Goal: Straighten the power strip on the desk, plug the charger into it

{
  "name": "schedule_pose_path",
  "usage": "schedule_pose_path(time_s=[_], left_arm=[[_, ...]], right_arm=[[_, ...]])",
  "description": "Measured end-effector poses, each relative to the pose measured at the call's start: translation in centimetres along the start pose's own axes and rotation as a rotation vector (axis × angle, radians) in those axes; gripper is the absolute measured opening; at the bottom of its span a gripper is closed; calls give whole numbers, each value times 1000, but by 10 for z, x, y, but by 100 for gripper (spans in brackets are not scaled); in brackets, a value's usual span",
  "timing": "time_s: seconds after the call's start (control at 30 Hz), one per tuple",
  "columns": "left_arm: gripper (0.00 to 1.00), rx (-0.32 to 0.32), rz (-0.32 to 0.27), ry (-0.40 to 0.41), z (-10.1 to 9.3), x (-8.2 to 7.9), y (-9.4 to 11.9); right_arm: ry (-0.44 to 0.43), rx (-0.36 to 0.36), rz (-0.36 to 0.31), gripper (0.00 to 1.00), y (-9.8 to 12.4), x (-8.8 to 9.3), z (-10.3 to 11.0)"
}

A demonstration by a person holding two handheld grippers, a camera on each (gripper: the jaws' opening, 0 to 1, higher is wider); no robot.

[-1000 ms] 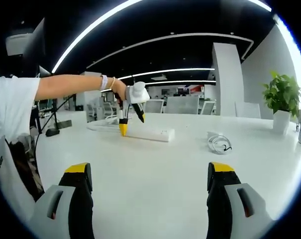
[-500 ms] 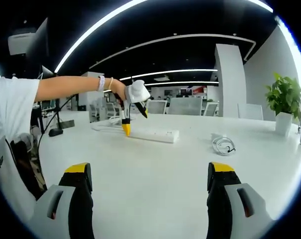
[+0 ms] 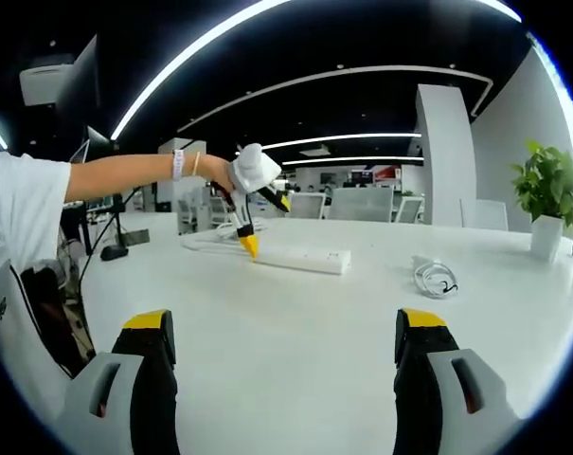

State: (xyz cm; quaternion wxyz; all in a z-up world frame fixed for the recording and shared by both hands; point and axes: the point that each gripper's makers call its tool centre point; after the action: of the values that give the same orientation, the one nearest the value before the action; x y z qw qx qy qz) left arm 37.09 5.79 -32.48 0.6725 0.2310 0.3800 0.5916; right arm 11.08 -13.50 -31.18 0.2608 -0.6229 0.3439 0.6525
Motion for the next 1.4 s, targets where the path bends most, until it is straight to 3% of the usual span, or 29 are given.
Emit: schedule_pose_path(time_s=[0.37, 0.6, 0.77, 0.97, 1.4], left_arm=[[98, -122, -116, 47, 6, -1, 27], [93, -185, -308, 177, 2, -15, 59], [96, -211, -399, 260, 0, -19, 82], [99, -267, -474, 352, 0, -14, 105], [98, -375, -626, 452, -15, 0, 152]], right_arm=[[-2, -2, -8, 96, 3, -1, -1], [-12, 6, -18, 96, 6, -2, -4], [-14, 2, -21, 96, 8, -3, -3], [-15, 5, -24, 96, 10, -3, -3], [-12, 5, -27, 96, 11, -5, -5]])
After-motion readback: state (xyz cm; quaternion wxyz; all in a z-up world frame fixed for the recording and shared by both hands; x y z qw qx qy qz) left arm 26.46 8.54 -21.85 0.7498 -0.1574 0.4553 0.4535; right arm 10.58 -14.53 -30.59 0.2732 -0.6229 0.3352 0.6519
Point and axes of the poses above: the point that each gripper's makers call its tool centre point, and the gripper's own axes: y roughly backward along the fingers, z roughly to its left, x roughly out of its underside, and after that the axes turned 6 degrees about -x, right-handed
